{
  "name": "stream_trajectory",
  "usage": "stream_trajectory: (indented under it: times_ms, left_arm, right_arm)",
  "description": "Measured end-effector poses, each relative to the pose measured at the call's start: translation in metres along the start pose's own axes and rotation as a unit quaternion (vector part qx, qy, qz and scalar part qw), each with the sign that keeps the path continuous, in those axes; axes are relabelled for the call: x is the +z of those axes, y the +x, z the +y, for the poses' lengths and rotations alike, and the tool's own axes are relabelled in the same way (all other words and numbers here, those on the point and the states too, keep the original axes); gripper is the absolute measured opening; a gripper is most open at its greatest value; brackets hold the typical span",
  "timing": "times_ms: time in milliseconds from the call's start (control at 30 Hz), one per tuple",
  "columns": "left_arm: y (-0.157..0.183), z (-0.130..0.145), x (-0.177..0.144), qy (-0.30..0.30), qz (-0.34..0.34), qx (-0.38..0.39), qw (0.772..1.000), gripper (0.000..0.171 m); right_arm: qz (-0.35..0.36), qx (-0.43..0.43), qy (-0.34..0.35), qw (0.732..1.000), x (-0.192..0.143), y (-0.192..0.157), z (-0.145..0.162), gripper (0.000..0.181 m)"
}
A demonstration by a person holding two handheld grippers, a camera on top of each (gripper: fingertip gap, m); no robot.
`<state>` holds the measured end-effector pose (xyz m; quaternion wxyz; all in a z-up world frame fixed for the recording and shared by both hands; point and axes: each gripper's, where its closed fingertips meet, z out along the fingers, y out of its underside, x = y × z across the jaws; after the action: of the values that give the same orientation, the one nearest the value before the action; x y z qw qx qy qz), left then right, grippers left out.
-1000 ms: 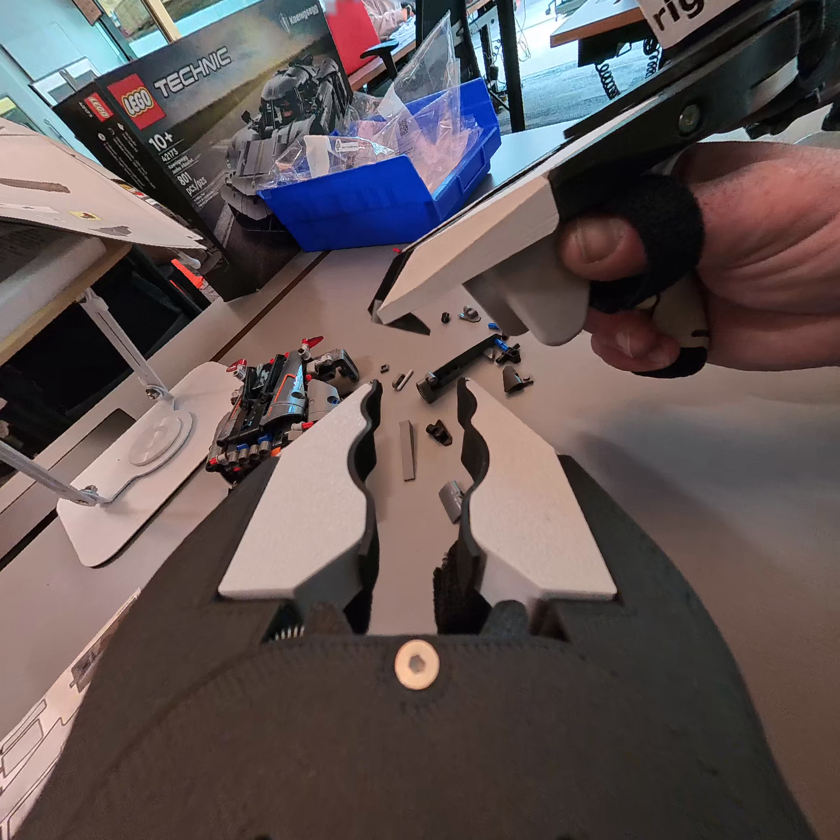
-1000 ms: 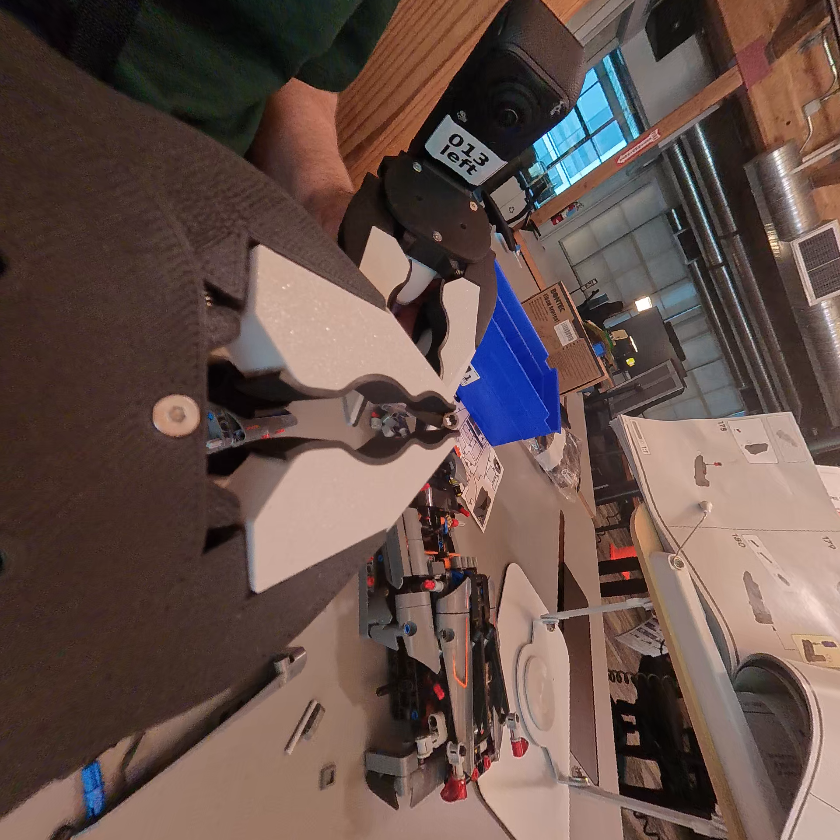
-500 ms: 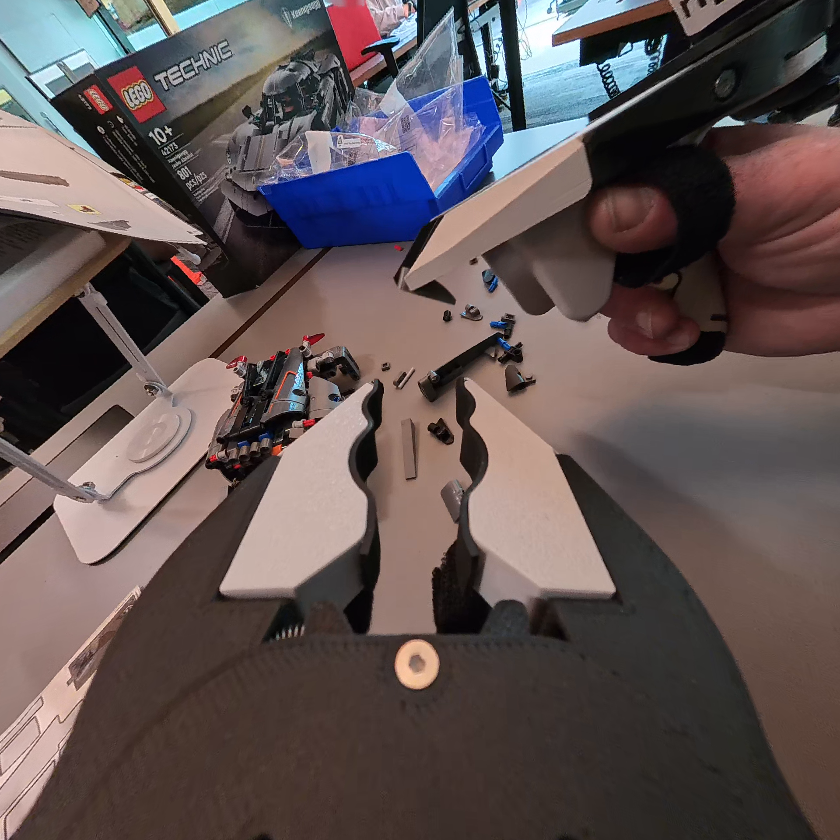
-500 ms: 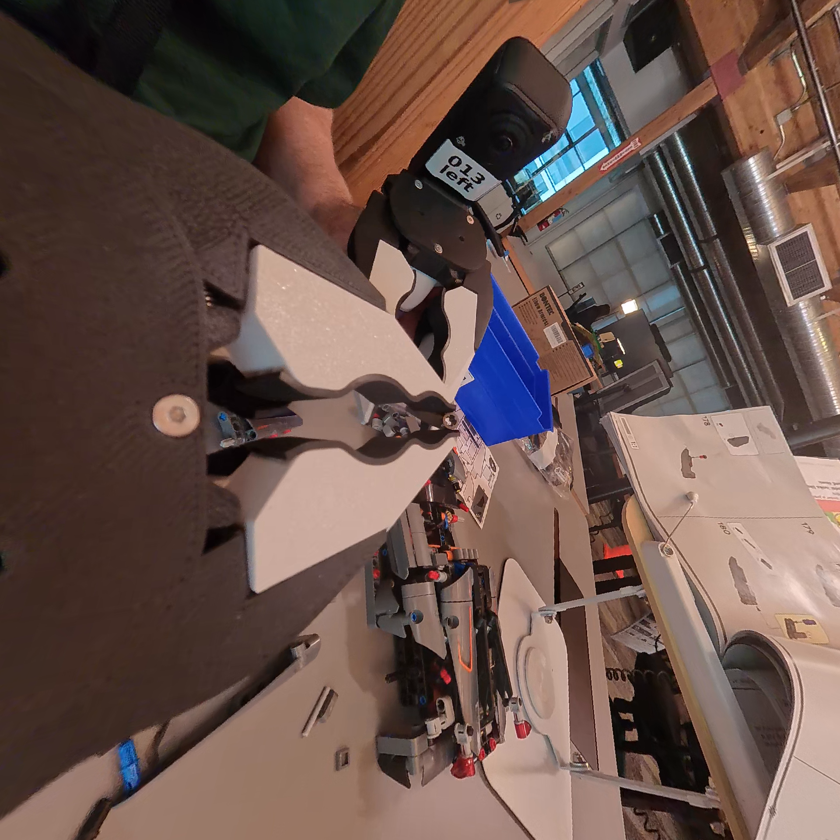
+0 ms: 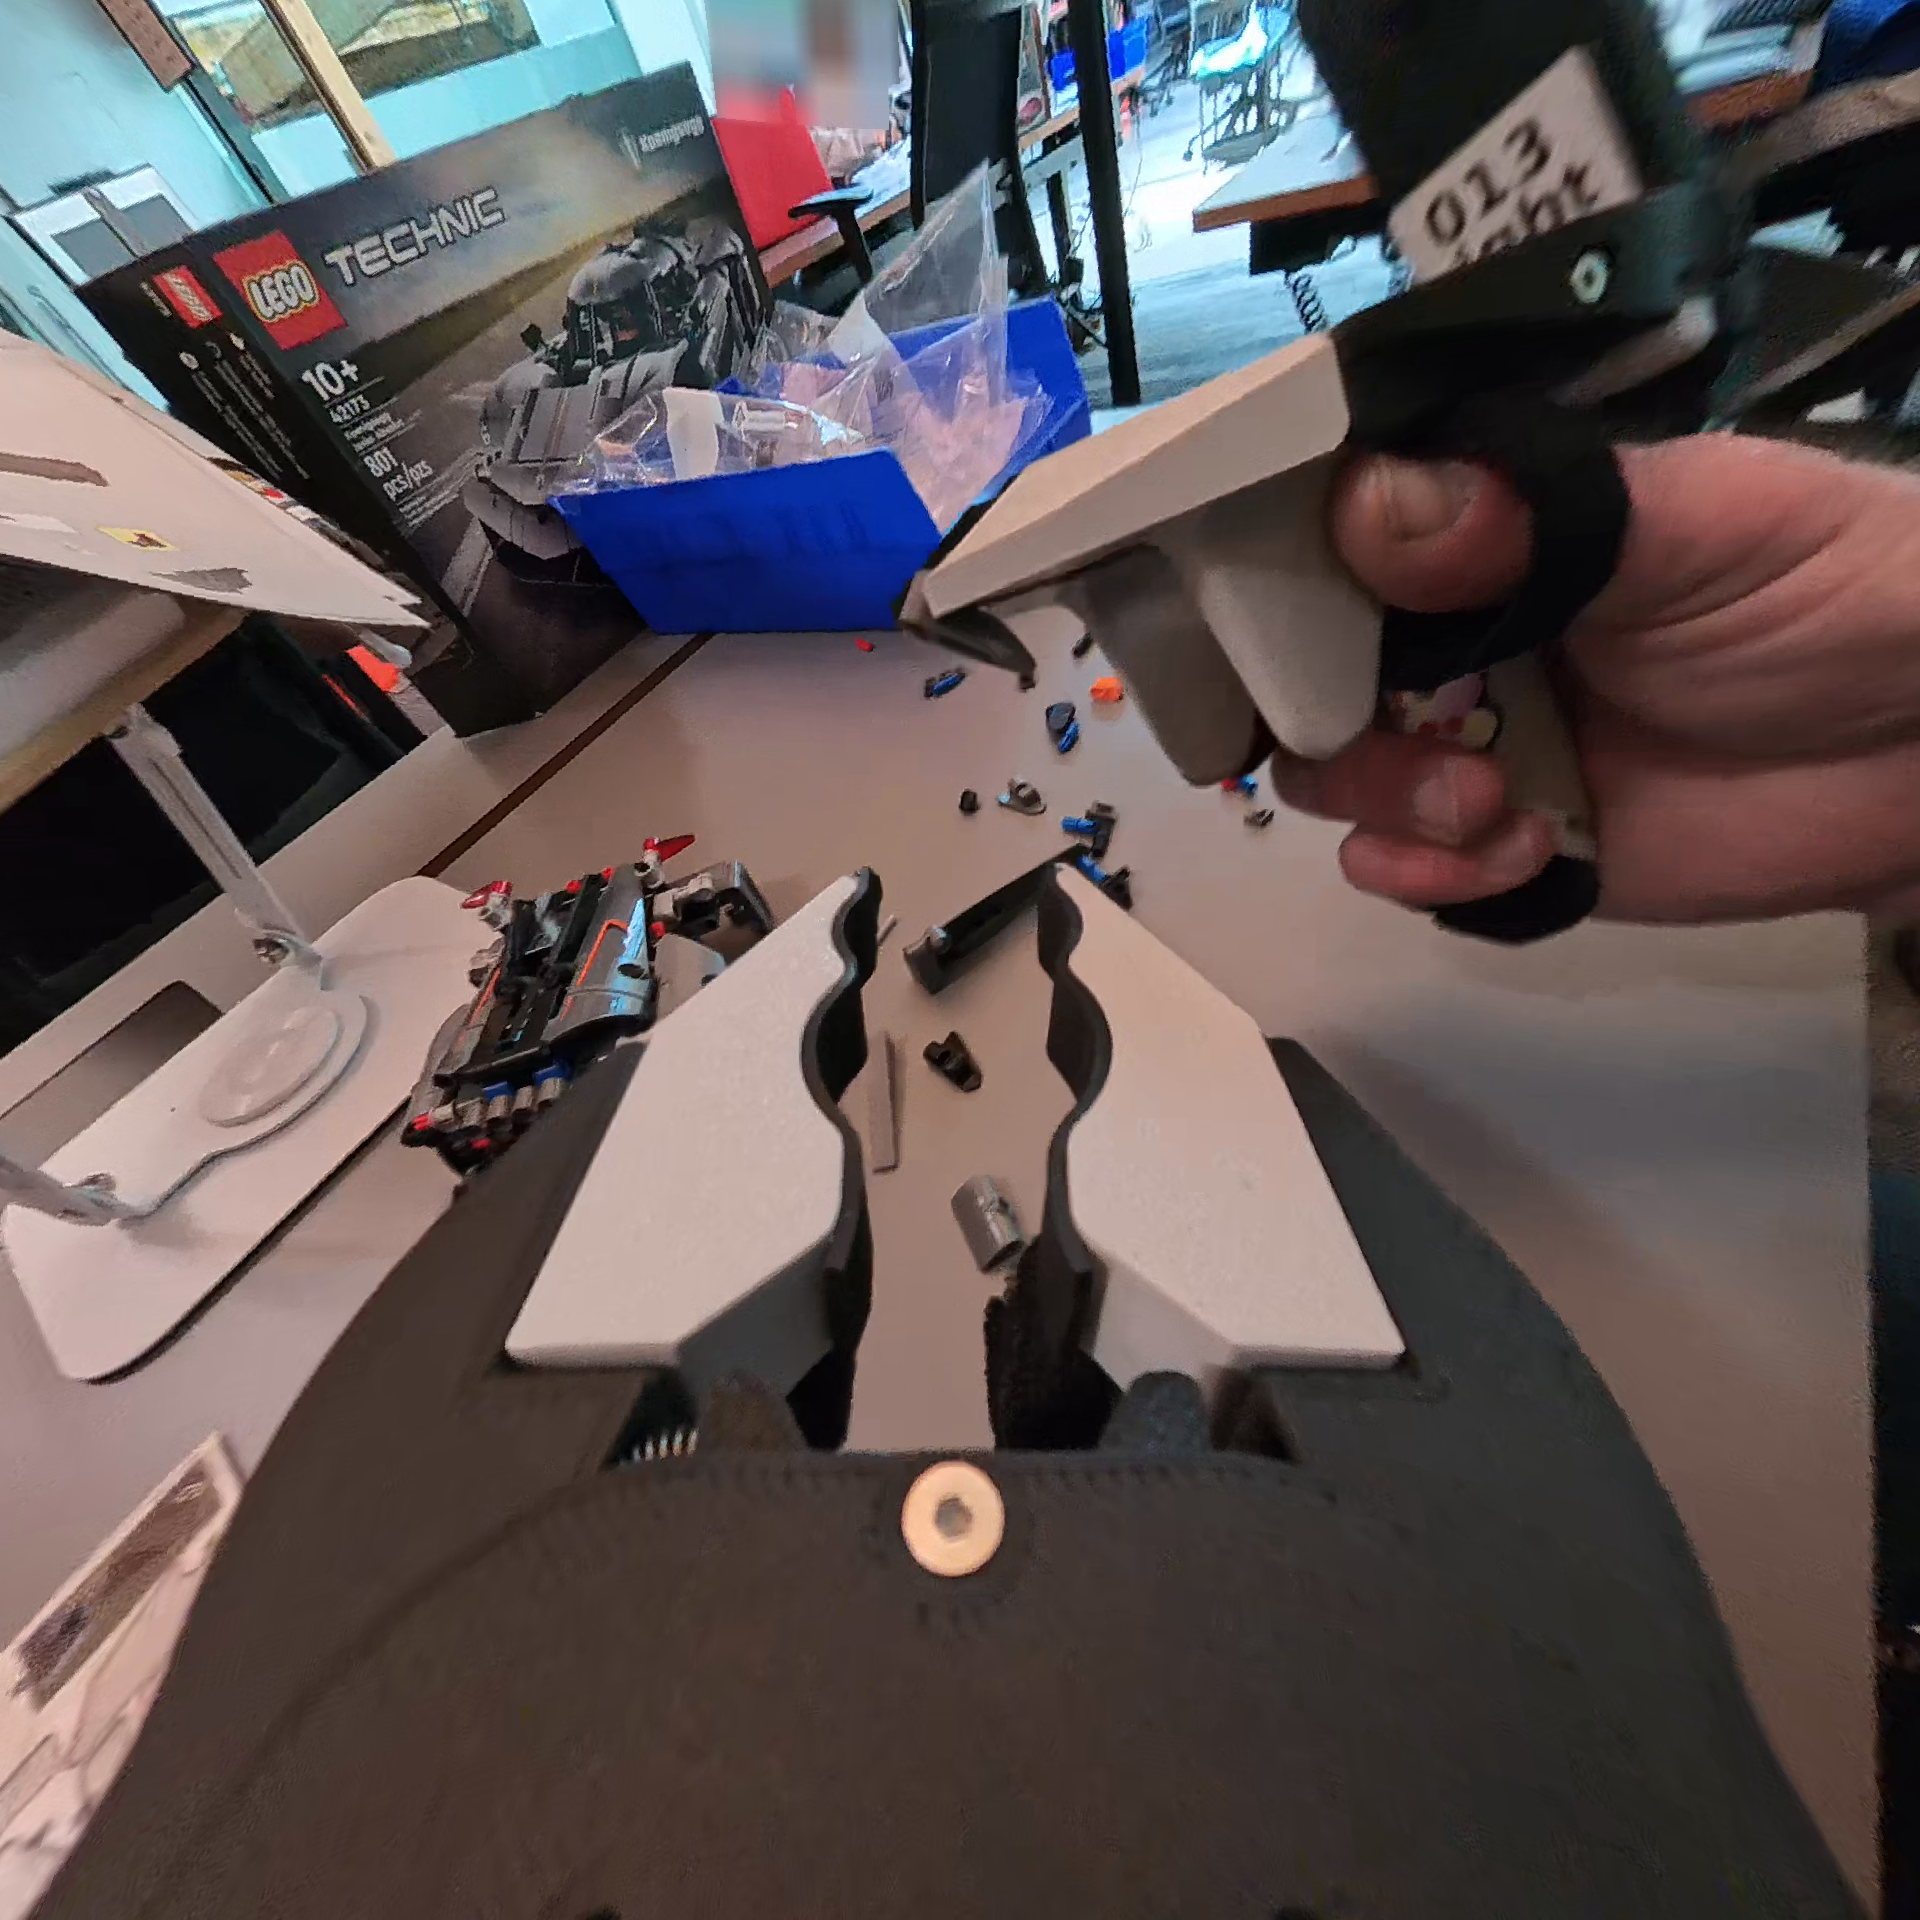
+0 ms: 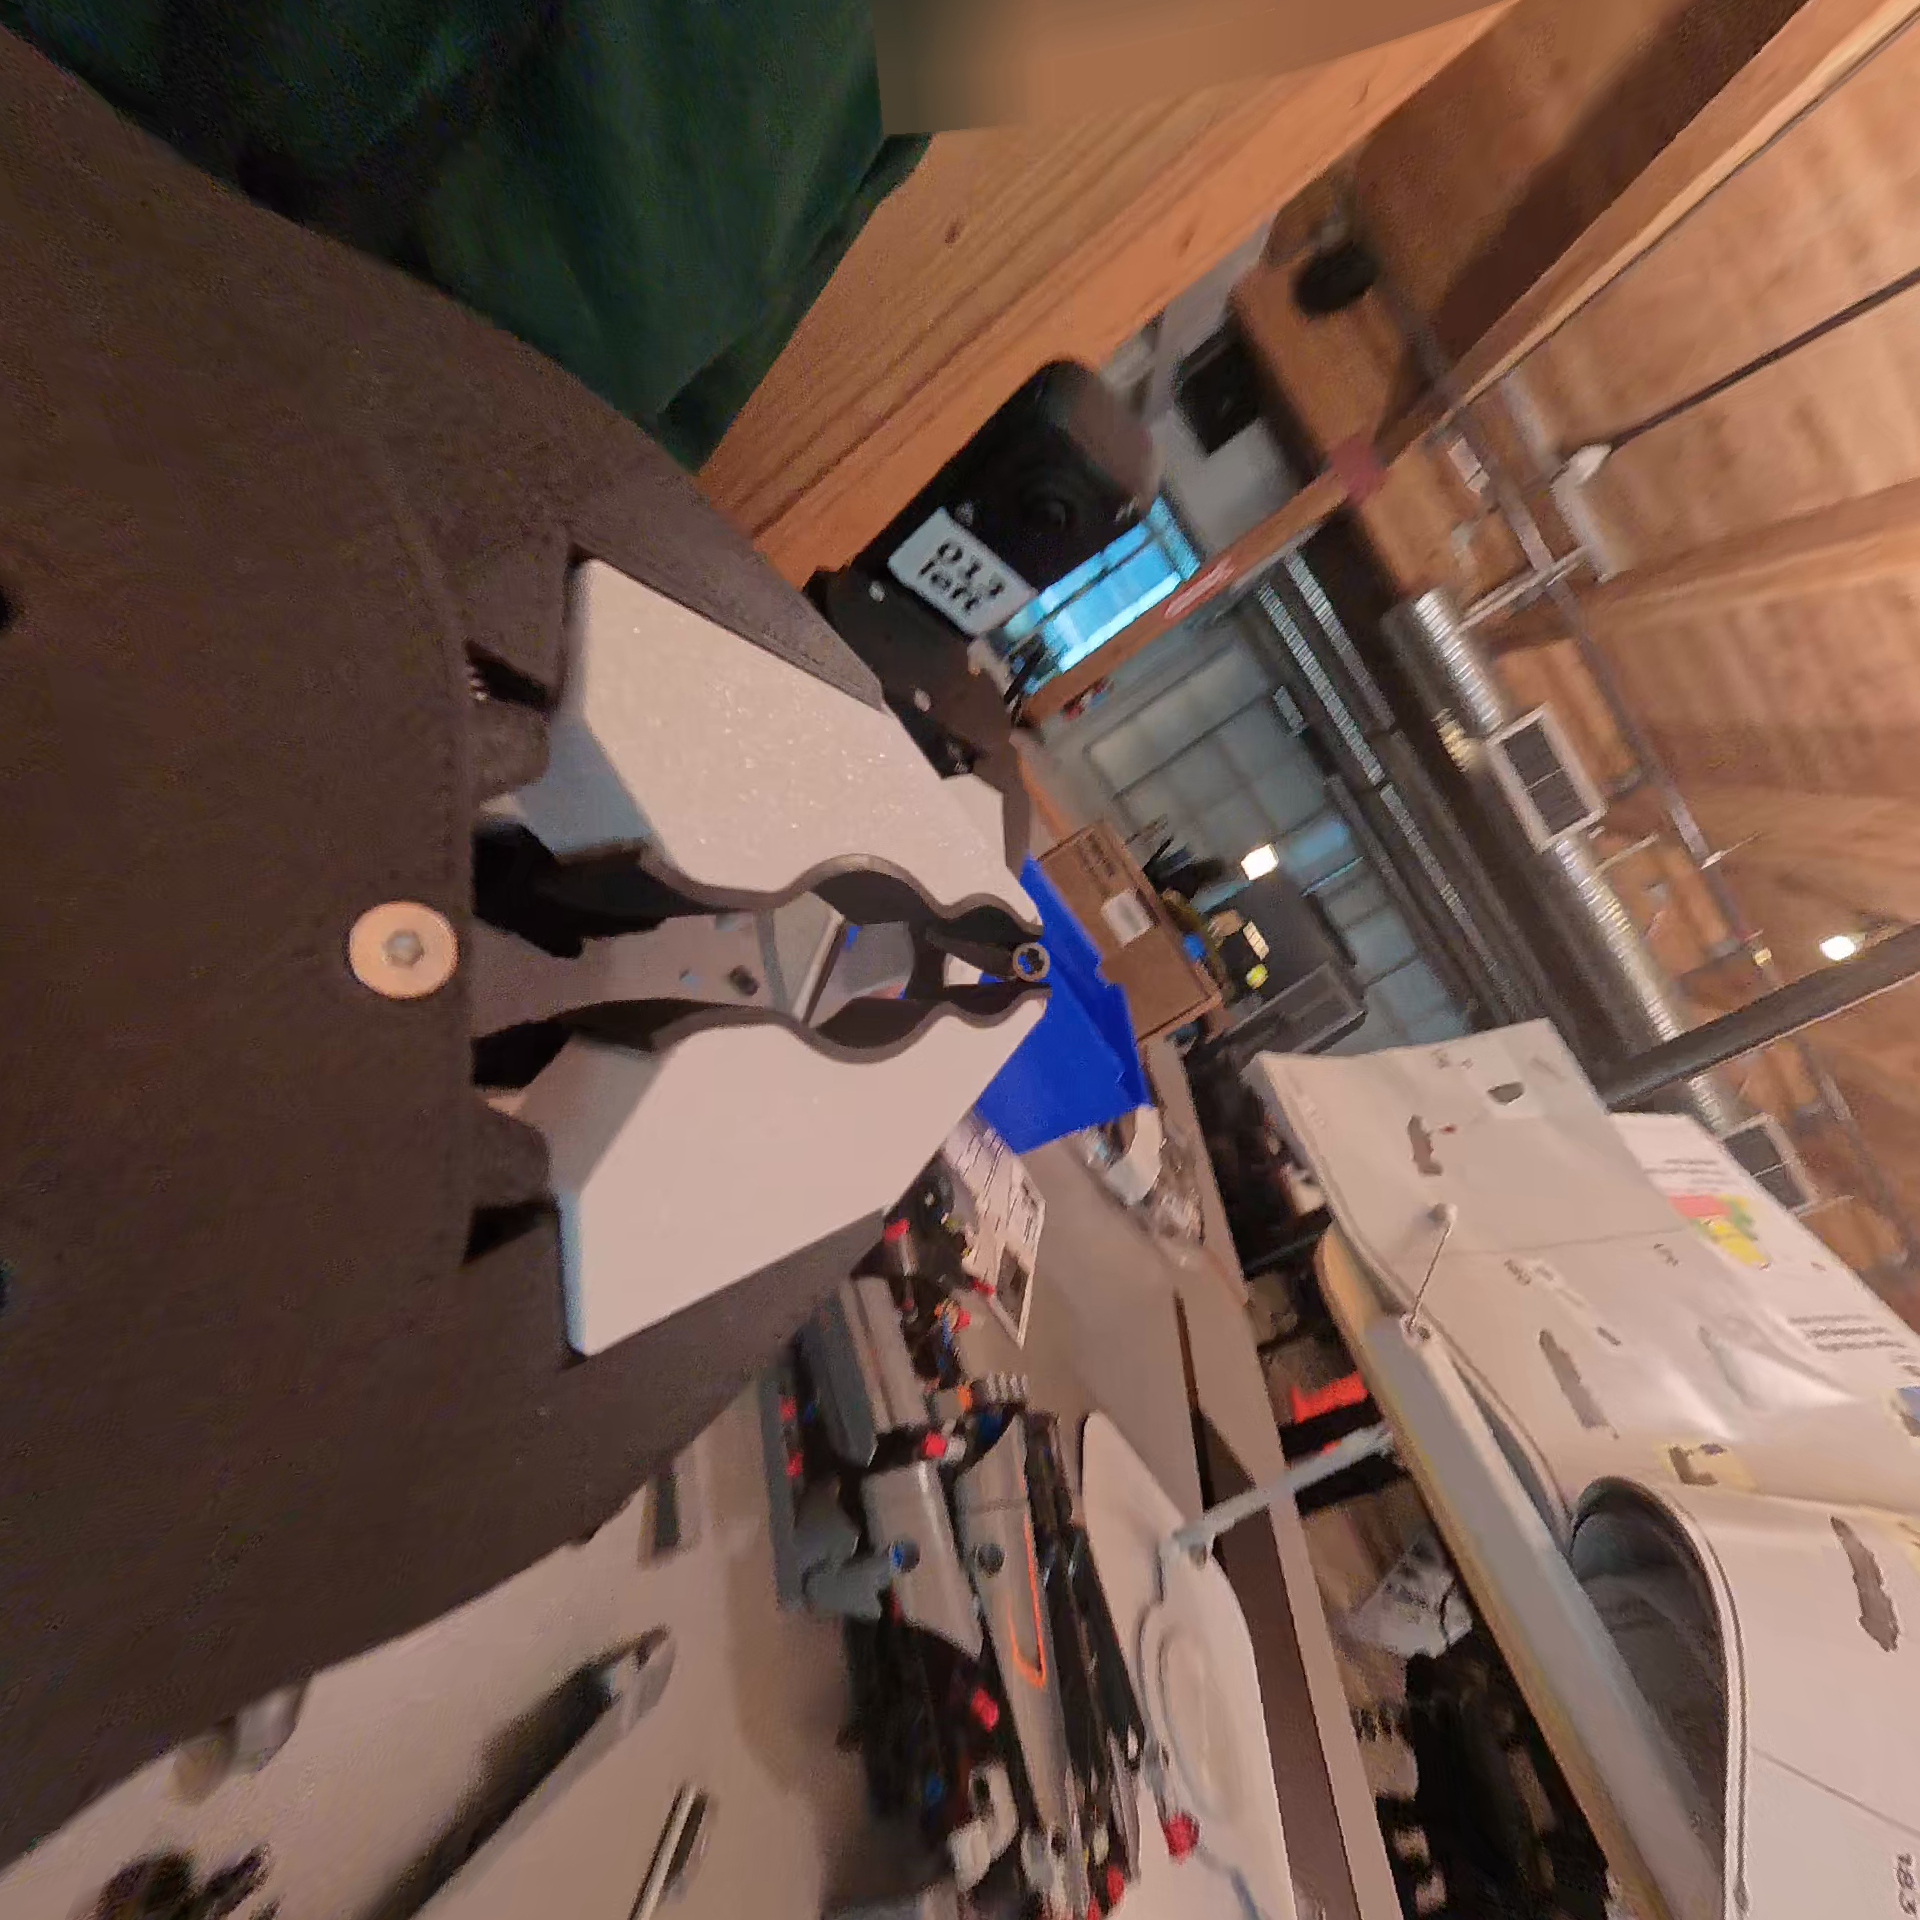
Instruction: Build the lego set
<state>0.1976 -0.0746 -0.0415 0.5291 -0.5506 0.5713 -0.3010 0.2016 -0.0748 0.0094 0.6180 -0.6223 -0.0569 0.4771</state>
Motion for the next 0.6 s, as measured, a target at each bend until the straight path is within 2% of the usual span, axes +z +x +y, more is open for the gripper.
stream_trajectory:
  times_ms: [133,333,600]
  left_arm:
    - [0.005,-0.015,0.001,0.029,0.053,-0.078,0.995,0.029]
    - [0.016,-0.046,-0.003,0.108,0.157,-0.21,0.959,0.022]
    - [0.02,-0.066,-0.012,0.178,0.272,-0.357,0.876,0.013]
  right_arm:
    - [-0.066,0.056,0.059,0.995,-0.002,-0.01,-0.016,0.004]
    - [-0.106,0.078,0.085,0.988,-0.001,-0.017,-0.021,0.004]
    - [-0.112,0.056,0.08,0.989,-0.003,-0.02,-0.011,0.004]
